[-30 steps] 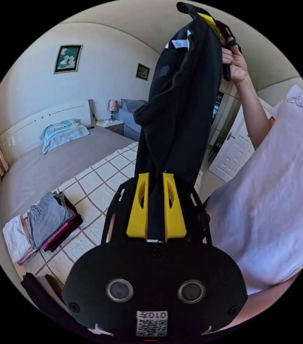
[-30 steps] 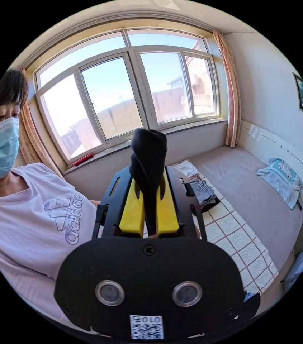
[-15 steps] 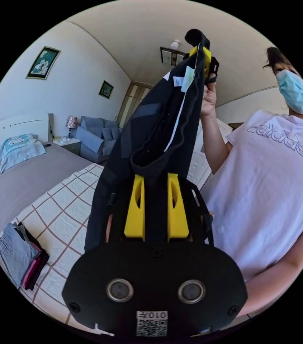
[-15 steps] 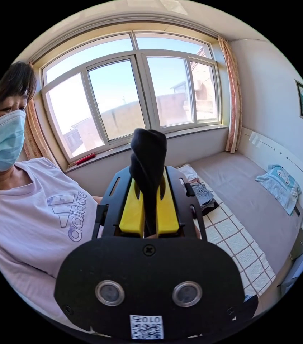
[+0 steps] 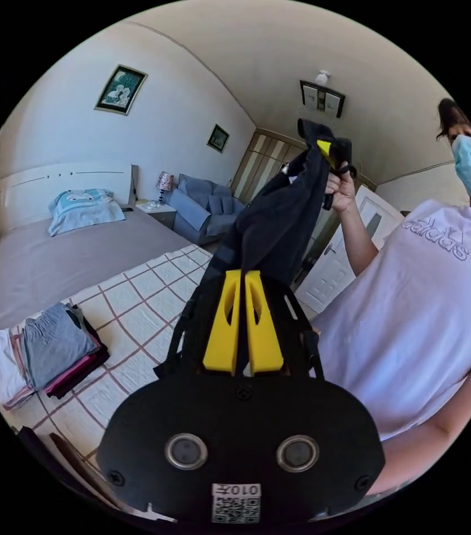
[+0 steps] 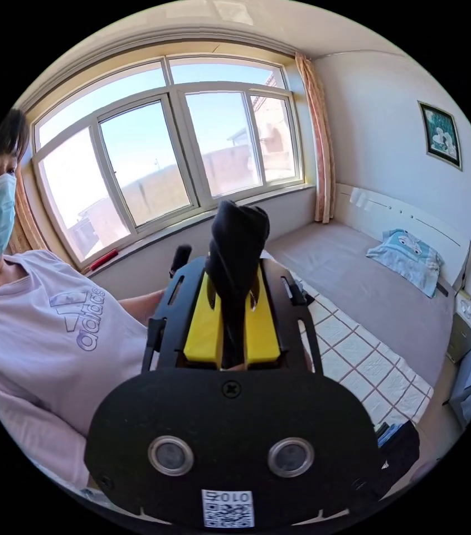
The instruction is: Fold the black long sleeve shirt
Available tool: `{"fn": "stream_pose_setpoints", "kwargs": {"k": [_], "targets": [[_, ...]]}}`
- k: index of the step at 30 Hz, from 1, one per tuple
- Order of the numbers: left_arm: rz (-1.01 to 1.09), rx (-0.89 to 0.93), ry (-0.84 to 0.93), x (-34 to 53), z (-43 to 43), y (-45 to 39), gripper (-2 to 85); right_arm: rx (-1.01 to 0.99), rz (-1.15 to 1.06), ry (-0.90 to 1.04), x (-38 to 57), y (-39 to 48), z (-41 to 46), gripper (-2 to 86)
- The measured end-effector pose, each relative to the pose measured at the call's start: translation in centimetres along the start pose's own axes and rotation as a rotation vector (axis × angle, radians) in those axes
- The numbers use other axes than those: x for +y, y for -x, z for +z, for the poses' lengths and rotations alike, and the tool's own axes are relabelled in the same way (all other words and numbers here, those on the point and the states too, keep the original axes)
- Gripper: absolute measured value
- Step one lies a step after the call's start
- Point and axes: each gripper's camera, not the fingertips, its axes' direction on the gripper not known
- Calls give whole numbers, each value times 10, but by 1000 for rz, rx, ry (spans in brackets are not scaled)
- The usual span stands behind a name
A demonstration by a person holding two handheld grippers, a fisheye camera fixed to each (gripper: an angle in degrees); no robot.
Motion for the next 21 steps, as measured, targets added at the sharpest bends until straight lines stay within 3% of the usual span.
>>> {"fn": "stream_pose_setpoints", "kwargs": {"k": [5, 8, 9, 11, 18, 21], "targets": [[81, -191, -32, -26, -117, -35, -2, -74, 60, 18, 45, -33, 23, 62], [178, -184, -173, -41, -174, -68, -3, -112, 82, 12, 69, -41, 45, 60], [181, -191, -178, -43, -182, -73, -3, -124, 82, 5, 76, -42, 51, 56], [100, -407, -114, -51, -199, -89, -3, -125, 73, -6, 85, -40, 56, 47], [81, -502, -205, -47, -226, -135, -3, -31, 28, 141, 97, -24, 95, 33], [82, -574, -268, -45, -240, -153, -4, 55, 58, 74, 96, -17, 90, 30]]}}
